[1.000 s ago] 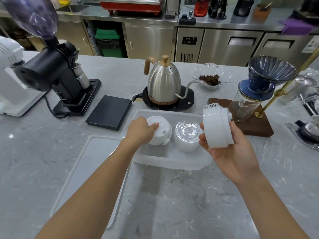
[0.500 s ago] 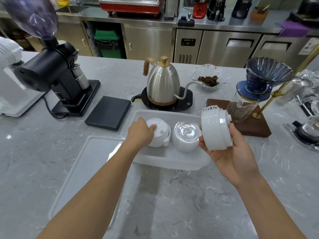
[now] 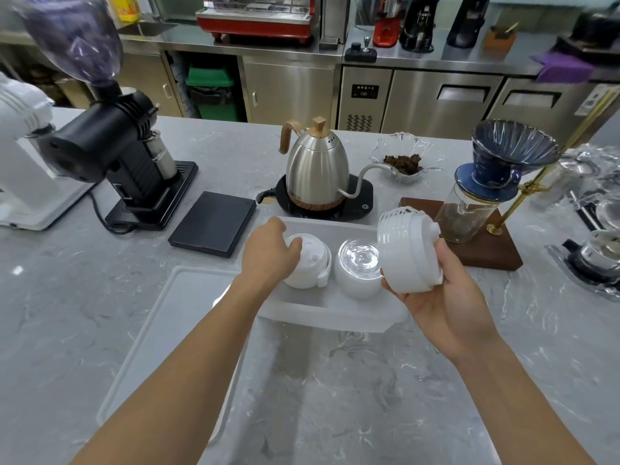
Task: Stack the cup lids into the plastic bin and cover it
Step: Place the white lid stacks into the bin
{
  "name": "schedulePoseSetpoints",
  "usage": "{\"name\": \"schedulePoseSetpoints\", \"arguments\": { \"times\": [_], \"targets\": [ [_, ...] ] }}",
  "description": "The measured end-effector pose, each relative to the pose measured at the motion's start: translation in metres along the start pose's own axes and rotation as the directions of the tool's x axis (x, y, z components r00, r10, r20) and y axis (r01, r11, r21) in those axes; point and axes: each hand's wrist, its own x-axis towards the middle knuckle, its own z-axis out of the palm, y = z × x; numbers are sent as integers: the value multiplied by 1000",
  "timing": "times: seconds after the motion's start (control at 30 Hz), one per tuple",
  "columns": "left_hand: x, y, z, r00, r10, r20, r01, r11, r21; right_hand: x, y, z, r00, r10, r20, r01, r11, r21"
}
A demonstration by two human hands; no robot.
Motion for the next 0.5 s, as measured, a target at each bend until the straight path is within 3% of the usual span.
{"name": "schedulePoseSetpoints", "arguments": {
  "times": [0.2,0.33,0.43,0.5],
  "targets": [
    [-10,20,-36,995,99,0,-94,941,-326,2,0,7,1000,0,7,1,998,-61],
    [-20,34,-59,962,237,138,-131,837,-531,10,3,17,998,-27,64,37,985,-167],
    [-24,34,-68,899,343,272,-150,824,-546,20,9,28,990,-82,115,108,966,-233],
    [-27,29,-70,887,367,281,-190,843,-503,27,16,35,984,-106,141,147,935,-324]
  ]
}}
